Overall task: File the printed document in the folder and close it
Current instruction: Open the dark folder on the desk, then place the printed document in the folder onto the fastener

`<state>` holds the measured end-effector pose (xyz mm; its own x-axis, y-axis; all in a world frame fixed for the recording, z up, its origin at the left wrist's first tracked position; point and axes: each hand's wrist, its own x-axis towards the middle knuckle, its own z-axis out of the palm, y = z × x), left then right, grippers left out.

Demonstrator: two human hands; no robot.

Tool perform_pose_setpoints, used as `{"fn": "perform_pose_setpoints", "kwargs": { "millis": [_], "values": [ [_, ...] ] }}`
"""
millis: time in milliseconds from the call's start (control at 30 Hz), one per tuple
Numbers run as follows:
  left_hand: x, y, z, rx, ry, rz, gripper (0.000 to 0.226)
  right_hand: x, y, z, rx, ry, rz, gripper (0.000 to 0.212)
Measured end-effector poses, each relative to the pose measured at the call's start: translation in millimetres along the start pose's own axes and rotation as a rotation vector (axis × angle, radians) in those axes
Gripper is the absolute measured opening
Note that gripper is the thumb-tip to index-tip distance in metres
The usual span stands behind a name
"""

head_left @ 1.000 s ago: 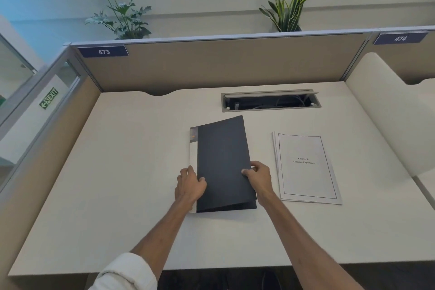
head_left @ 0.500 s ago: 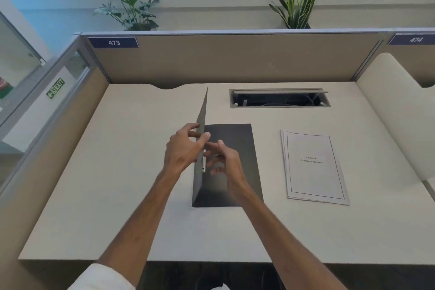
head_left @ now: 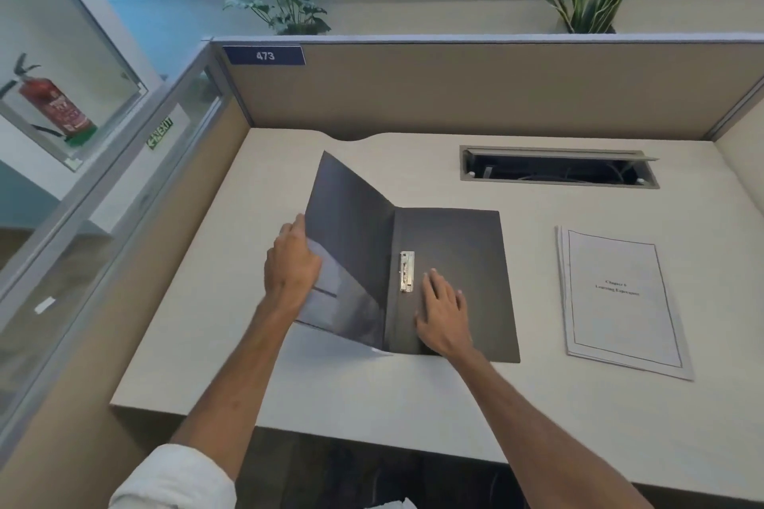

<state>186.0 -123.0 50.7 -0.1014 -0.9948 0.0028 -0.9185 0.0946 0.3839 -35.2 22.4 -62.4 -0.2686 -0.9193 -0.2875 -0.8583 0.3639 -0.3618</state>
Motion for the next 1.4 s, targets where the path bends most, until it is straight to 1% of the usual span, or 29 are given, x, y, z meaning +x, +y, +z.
{"fn": "perform_pose_setpoints", "kwargs": {
  "millis": [67,167,267,500,600,700,833,933,1033,1233,1400],
  "values": [
    [2,-13,8,0.064,-0.043,-0.029,0.063,-3,7,10,-0.045,-0.033,0.023,0.079],
    [-1,-27,22,0.099,-0.069,-0.033,0.077,-9,11,18,-0.067,-0.076,0.031,0.075],
    [-12,-41,38,0.170,-0.089,0.003,0.076,-11,12,21,-0.076,-0.081,0.031,0.074],
    [-32,-62,73,0.307,-0.299,0.014,0.072,-9,13,17,-0.061,-0.119,0.027,0.073],
    [-37,-60,84,0.321,-0.374,0.009,0.072,-10,15,14,-0.052,-0.131,0.031,0.073],
    [-36,-52,90,0.291,-0.408,-0.028,0.073,-11,18,13,-0.081,-0.122,0.019,0.074],
    [-32,-29,94,0.284,-0.390,-0.049,0.076,-9,25,10,-0.131,-0.141,-0.020,0.075],
    [-33,-6,99,0.264,-0.343,0.007,0.080,-6,32,3,-0.139,-0.129,-0.066,0.073],
    [-35,19,106,0.242,-0.348,0.092,0.080,-1,46,-11,-0.136,-0.091,-0.087,0.071],
    [-37,61,122,0.155,-0.496,0.244,0.079,16,79,-35,-0.135,-0.085,-0.017,0.070],
    [-22,72,125,0.174,-0.576,0.274,0.077,30,85,-41,-0.083,-0.106,0.002,0.071]
  ]
}}
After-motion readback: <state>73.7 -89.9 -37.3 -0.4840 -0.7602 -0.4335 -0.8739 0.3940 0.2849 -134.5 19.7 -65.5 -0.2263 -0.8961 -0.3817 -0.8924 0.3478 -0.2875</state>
